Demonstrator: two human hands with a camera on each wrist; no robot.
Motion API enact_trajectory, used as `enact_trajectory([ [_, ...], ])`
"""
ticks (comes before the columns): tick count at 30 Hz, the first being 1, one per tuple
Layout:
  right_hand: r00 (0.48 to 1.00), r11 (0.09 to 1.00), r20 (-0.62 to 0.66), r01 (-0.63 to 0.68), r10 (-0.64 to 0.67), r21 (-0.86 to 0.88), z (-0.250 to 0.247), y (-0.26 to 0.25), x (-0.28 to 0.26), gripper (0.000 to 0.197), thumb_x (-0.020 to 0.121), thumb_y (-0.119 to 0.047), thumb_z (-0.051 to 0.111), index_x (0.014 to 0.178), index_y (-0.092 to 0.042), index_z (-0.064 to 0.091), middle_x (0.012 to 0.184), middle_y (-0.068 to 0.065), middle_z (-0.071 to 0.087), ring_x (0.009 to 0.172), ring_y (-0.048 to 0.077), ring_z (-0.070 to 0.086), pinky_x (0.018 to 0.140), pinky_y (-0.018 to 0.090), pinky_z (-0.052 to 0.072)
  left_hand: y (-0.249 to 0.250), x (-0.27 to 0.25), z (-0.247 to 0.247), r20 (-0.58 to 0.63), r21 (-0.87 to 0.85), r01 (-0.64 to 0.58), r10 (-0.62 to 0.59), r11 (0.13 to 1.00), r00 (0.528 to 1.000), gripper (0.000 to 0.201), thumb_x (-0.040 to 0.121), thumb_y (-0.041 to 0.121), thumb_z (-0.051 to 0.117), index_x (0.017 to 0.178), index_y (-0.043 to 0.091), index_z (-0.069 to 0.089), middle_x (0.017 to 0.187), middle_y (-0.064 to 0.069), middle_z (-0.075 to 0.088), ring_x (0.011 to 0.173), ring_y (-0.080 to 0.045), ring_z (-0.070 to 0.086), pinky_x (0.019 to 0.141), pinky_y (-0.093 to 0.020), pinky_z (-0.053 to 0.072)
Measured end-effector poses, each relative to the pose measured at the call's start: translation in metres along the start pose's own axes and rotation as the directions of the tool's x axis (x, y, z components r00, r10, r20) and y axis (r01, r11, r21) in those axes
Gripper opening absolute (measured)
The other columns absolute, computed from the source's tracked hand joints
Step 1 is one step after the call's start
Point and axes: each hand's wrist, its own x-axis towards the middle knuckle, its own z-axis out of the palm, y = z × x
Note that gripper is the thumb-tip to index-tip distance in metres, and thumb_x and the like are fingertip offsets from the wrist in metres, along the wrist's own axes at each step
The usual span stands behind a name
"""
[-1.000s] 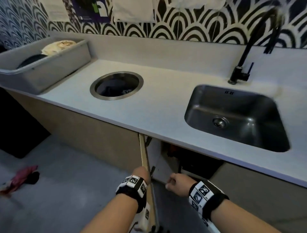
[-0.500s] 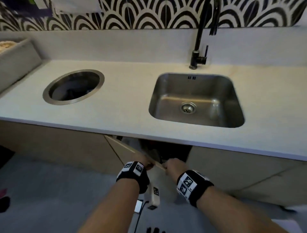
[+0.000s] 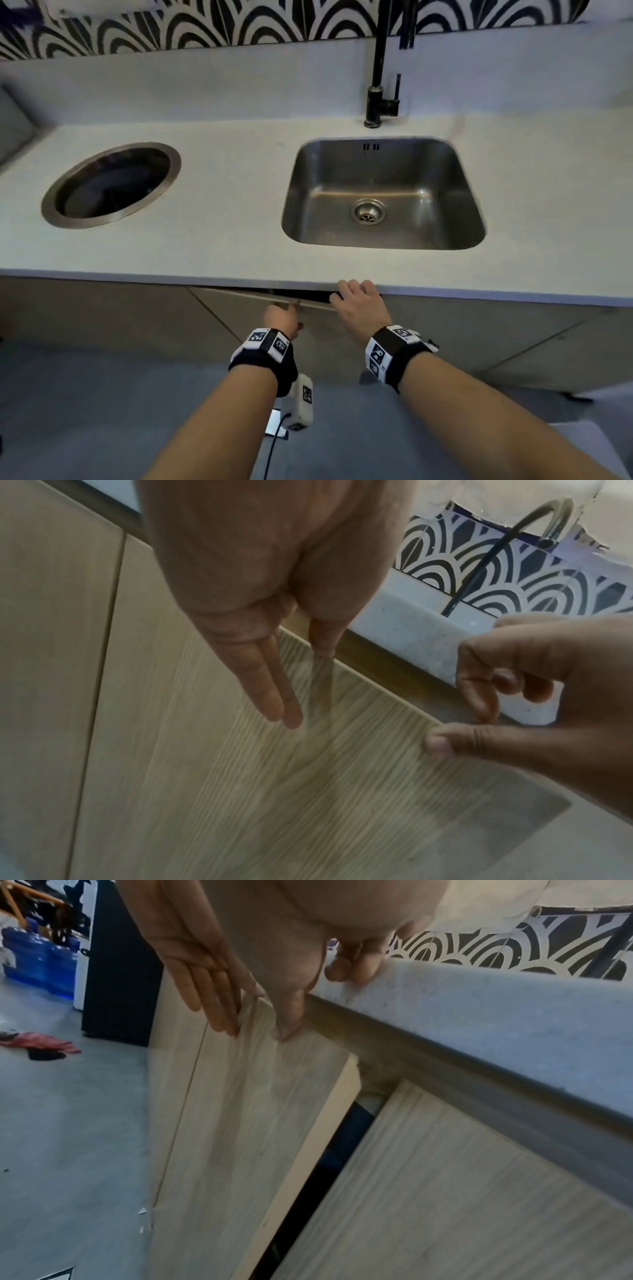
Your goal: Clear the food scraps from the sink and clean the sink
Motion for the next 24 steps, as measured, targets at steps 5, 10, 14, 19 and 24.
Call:
enact_trajectory([
  [5, 0.996, 0.998, -0.062, 0.066, -0.067, -0.021, 0.009, 0.004, 0.003, 0.03, 0.064, -0.01, 0.037, 0.07, -0.017, 0.065, 0.073, 0.003, 0.059, 0.061, 0.022, 0.055, 0.066, 0.033, 0.025, -0.004, 0.013, -0.005, 0.031, 0.243, -0.076, 0.07, 0.967, 0.997, 0.05, 0.092, 0.032, 0.057, 0.126, -0.003, 0.046, 0.111, -0.019, 0.066, 0.092, -0.032, 0.069, 0.083, -0.046, 0.055],
  [10, 0.992, 0.988, 0.002, 0.122, -0.122, -0.097, 0.005, 0.011, 0.004, 0.011, 0.056, -0.013, 0.063, 0.064, -0.019, 0.064, 0.07, 0.001, 0.059, 0.058, 0.019, 0.054, 0.065, 0.031, 0.033, 0.002, 0.003, -0.008, 0.163, 0.501, -0.215, 0.153, 0.838, 0.975, 0.046, 0.092, 0.02, 0.055, 0.129, -0.004, 0.046, 0.121, -0.019, 0.062, 0.109, -0.034, 0.061, 0.094, -0.039, 0.048],
  [14, 0.995, 0.994, -0.001, 0.1, -0.101, -0.038, -0.007, 0.011, 0.005, 0.022, 0.045, -0.012, 0.078, 0.062, -0.02, 0.065, 0.066, -0.001, 0.059, 0.056, 0.019, 0.056, 0.06, 0.027, 0.044, 0.008, -0.008, -0.008, 0.231, 0.64, -0.332, 0.238, 0.693, 0.943, 0.04, 0.092, 0.023, 0.052, 0.13, 0.011, 0.052, 0.131, -0.01, 0.057, 0.122, -0.026, 0.053, 0.101, -0.029, 0.041],
  [19, 0.982, 0.988, 0.19, -0.03, 0.001, 0.15, -0.039, 0.024, -0.004, 0.029, 0.09, -0.013, 0.047, 0.118, -0.017, 0.051, 0.118, 0.006, 0.057, 0.11, 0.028, 0.053, 0.091, 0.038, 0.037, 0.034, -0.032, -0.001, 0.337, 0.696, -0.475, 0.339, 0.539, 0.878, 0.028, 0.091, 0.025, 0.048, 0.114, 0.016, 0.062, 0.121, -0.008, 0.063, 0.114, -0.025, 0.057, 0.095, -0.031, 0.045],
  [24, 0.941, 0.917, 0.294, -0.259, 0.168, 0.304, -0.071, 0.058, -0.008, 0.024, 0.09, -0.022, 0.05, 0.112, -0.023, 0.057, 0.12, 0.002, 0.061, 0.111, 0.023, 0.056, 0.091, 0.034, 0.044, 0.073, -0.056, 0.011, 0.391, 0.666, -0.567, 0.42, 0.485, 0.819, 0.024, 0.089, 0.021, 0.051, 0.108, 0.016, 0.065, 0.118, -0.005, 0.065, 0.111, -0.023, 0.058, 0.094, -0.029, 0.045],
])
